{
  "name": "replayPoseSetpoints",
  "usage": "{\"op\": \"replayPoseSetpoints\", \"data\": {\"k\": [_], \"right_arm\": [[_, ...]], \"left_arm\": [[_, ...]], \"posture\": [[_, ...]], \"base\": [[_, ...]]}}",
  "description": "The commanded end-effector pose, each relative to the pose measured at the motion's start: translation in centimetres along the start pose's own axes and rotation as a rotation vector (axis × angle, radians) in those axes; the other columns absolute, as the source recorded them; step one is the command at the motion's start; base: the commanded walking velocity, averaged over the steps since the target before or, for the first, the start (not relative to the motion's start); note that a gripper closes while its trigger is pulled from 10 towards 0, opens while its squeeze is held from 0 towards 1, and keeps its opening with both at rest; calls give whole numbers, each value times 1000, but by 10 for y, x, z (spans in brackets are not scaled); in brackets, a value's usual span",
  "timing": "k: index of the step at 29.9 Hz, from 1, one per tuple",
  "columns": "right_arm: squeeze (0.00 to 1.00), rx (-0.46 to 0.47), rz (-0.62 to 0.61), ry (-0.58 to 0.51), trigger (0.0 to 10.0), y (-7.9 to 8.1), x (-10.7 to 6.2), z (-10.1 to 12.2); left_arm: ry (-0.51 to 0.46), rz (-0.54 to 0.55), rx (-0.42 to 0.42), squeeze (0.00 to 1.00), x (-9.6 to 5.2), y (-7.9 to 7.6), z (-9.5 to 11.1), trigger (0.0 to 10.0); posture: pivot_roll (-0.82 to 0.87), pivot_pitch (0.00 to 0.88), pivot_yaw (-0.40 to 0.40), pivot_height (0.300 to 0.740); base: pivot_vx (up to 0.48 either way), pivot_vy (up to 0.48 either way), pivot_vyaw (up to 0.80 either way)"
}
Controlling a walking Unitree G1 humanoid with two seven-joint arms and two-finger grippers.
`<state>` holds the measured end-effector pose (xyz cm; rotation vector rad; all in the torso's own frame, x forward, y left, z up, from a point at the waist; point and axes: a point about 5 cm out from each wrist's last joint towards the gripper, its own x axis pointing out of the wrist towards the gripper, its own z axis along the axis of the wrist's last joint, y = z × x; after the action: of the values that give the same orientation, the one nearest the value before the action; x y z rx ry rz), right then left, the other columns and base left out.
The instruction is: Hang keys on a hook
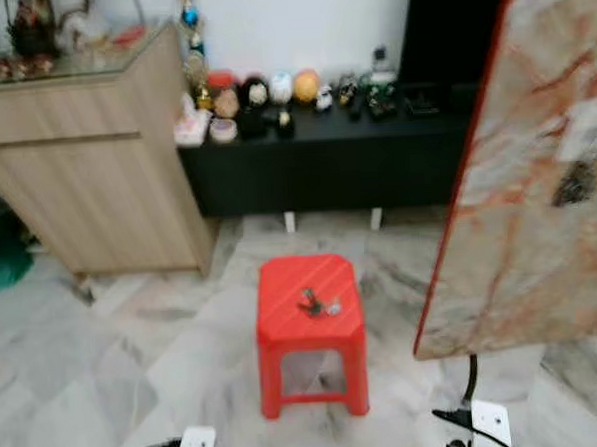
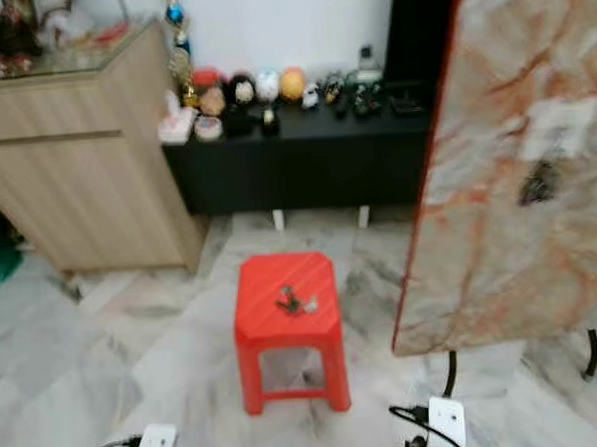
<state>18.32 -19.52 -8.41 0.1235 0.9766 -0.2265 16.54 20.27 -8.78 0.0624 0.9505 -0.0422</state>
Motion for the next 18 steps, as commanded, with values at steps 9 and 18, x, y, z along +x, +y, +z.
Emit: {"op": "replayPoseSetpoints", "data": {"k": [9, 18], "right_arm": [[0, -12, 2, 7, 10000, -1, 0, -3], [0, -13, 3, 8, 10000, -1, -1, -4]], "left_arm": [[17, -7, -6, 0, 0, -2, -2, 10000], [15, -5, -11, 0, 0, -2, -2, 10000]], "posture": [[32, 1, -2, 740], [32, 1, -2, 740]], "base": [[0, 316, 0], [0, 309, 0]]}}
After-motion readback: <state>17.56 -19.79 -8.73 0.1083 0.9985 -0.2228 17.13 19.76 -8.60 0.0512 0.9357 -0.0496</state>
